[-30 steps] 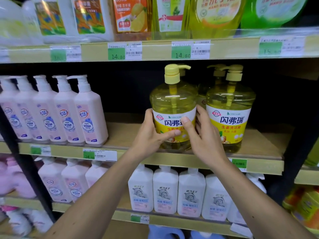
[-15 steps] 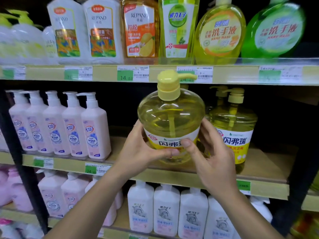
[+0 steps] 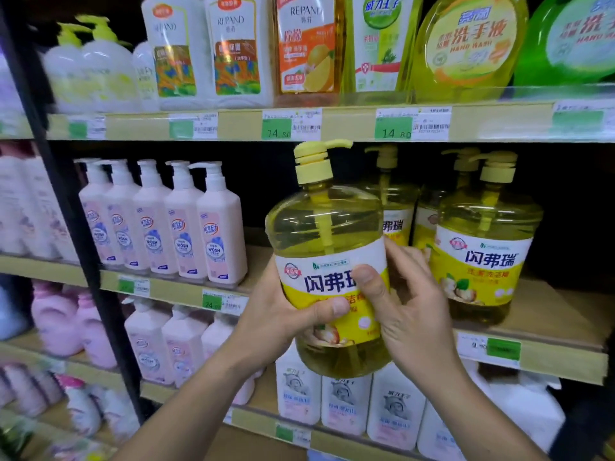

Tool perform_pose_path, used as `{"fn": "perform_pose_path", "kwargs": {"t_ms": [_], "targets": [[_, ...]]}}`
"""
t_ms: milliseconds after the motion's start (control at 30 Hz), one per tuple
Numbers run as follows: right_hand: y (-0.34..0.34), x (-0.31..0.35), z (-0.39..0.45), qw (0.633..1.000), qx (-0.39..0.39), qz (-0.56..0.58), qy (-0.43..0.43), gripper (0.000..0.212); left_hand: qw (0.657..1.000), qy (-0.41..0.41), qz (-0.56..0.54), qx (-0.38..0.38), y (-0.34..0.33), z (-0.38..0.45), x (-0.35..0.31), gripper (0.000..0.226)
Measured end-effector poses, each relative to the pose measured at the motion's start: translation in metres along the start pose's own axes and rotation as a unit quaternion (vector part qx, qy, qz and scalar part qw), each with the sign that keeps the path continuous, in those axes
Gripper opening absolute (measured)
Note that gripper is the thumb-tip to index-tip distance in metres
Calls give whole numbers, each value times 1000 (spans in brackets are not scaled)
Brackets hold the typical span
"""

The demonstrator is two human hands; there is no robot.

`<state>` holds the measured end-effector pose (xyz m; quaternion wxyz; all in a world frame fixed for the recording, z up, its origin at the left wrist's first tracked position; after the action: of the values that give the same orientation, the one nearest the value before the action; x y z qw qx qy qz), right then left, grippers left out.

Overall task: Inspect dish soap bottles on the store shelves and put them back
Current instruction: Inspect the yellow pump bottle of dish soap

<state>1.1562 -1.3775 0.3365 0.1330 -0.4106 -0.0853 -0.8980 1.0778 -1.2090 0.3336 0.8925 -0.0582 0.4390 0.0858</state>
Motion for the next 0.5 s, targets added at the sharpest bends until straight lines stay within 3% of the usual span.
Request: {"fn": "perform_pose_path", "kwargs": {"t_ms": [133,500], "targets": [[-13,-15,-7,997,32,31,-60,68,998,29,-10,-50,5,-15,18,69],[-21,-39,-13,958,82,149,-229,44,984,122,-39,-127,-6,-23,32,51]]}}
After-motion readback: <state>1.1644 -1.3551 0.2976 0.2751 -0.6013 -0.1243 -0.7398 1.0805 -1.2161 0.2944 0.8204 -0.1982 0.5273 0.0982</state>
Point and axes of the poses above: each hand's wrist, its own z-axis towards the middle knuckle, its own y-axis out of the back of the hand, x = y × z, the point moved 1 cm from there along z, towards the middle knuckle, and after that the axes turned 4 degrees about -y, right-handed, at the moved point
